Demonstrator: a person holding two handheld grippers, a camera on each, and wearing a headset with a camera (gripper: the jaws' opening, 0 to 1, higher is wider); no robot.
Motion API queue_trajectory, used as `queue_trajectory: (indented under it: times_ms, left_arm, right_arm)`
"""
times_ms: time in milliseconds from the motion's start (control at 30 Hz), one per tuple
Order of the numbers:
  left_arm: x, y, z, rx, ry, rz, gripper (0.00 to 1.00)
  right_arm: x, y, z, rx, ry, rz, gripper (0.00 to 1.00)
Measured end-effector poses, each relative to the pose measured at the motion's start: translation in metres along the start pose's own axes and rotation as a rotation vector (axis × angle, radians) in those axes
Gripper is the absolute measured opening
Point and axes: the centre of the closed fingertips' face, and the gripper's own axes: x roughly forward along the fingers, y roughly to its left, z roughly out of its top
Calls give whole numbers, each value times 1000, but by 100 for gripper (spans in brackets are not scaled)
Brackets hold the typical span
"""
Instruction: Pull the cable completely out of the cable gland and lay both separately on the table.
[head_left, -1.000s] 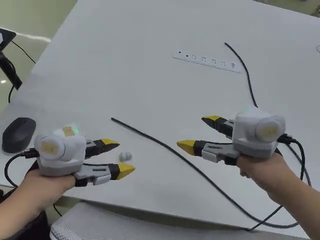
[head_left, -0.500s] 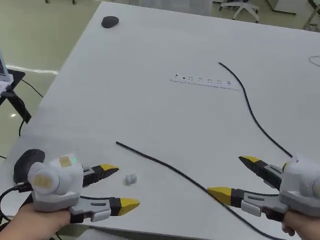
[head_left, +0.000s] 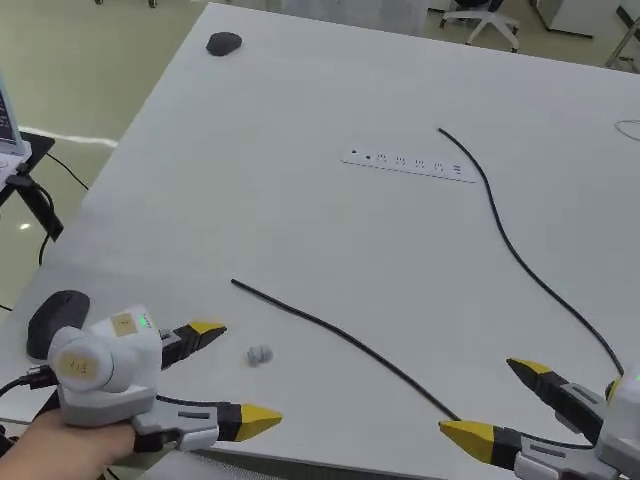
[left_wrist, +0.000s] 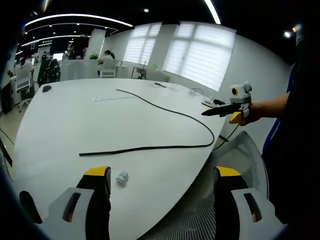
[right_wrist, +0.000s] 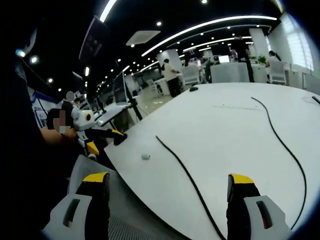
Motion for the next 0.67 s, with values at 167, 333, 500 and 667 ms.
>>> queue_trajectory:
  times_ms: [167,333,500,667]
  left_arm:
    - [-1,-1,-1,-1,10,-5,91]
    - [-5,3,2,-28,10,12,97]
    - [-9,4,1,-54,23,19,99]
    - [-11,2,1,-55,29,13,99]
  right_arm:
    - [4,12,-10,-57,50,24,99]
    - [8,21,-12,-117,78,48,99]
    - [8,19,-12,-120,83,50,99]
    - [9,17,-7,-82,62,45,99]
